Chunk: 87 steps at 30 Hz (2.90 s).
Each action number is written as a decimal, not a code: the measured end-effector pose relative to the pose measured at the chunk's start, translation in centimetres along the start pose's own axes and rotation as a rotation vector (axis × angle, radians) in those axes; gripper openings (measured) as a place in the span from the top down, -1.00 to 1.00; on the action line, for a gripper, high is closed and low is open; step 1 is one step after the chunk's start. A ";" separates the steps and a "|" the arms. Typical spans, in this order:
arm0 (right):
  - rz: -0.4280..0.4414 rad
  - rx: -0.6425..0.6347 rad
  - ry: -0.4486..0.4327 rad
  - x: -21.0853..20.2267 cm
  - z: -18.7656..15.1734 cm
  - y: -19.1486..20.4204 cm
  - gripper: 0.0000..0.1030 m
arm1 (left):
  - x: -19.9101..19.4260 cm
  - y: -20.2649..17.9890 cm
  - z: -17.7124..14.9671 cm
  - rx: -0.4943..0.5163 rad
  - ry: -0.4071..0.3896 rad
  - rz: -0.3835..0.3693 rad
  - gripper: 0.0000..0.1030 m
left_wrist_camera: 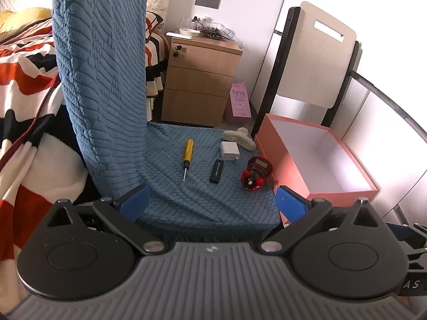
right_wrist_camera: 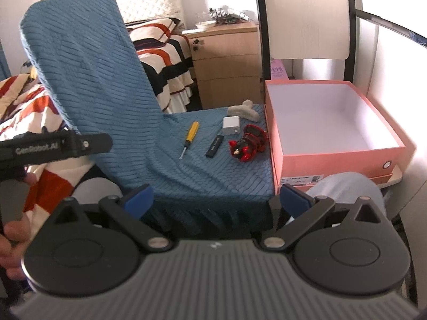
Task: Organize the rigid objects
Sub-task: 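Move both tools toward the items on the blue cloth, then grasp the red-and-black toy figure with the right gripper while the left gripper grasps the yellow screwdriver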
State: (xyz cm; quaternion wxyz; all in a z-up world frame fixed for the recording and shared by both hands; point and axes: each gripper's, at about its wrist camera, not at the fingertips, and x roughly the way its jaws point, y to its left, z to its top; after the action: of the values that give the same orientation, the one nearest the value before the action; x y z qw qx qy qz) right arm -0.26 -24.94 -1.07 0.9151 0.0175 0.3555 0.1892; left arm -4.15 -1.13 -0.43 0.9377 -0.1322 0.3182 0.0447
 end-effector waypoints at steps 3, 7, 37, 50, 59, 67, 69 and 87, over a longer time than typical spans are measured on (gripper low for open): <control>-0.016 0.015 -0.023 -0.2 -0.3 0.3 -1.00 | 0.3 0.0 -0.2 -0.002 -0.001 0.004 -0.99; -0.022 0.023 -0.031 0.0 -0.7 0.2 -1.00 | 0.8 0.1 -0.2 -0.014 -0.011 -0.022 -0.99; -0.036 0.043 0.028 10.6 -0.2 -2.4 -0.90 | 17.1 -0.8 0.8 0.013 0.119 -0.001 -0.99; -0.035 -0.027 0.109 19.2 1.2 -1.4 -0.45 | 28.0 1.9 2.9 -0.028 0.233 0.045 -0.98; -0.073 -0.123 0.163 21.5 4.1 -0.5 -0.39 | 31.7 1.9 5.3 -0.071 0.291 0.032 -0.98; -0.112 -0.249 0.083 23.9 2.9 -1.1 -0.34 | 35.0 3.2 3.7 -0.073 0.261 0.033 -0.96; -0.111 -0.283 0.072 24.3 2.3 -1.0 -0.34 | 35.5 3.5 3.5 -0.087 0.254 0.038 -0.96; -0.195 -0.576 -0.032 28.0 -0.6 0.3 -0.34 | 41.2 5.8 3.0 -0.061 0.203 0.065 -0.77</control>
State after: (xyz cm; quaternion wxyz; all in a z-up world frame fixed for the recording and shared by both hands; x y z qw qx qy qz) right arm 18.20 -14.63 -19.48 0.9019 -0.2739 0.2728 0.1930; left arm 29.27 5.22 -24.47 0.8942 -0.1542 0.4142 0.0711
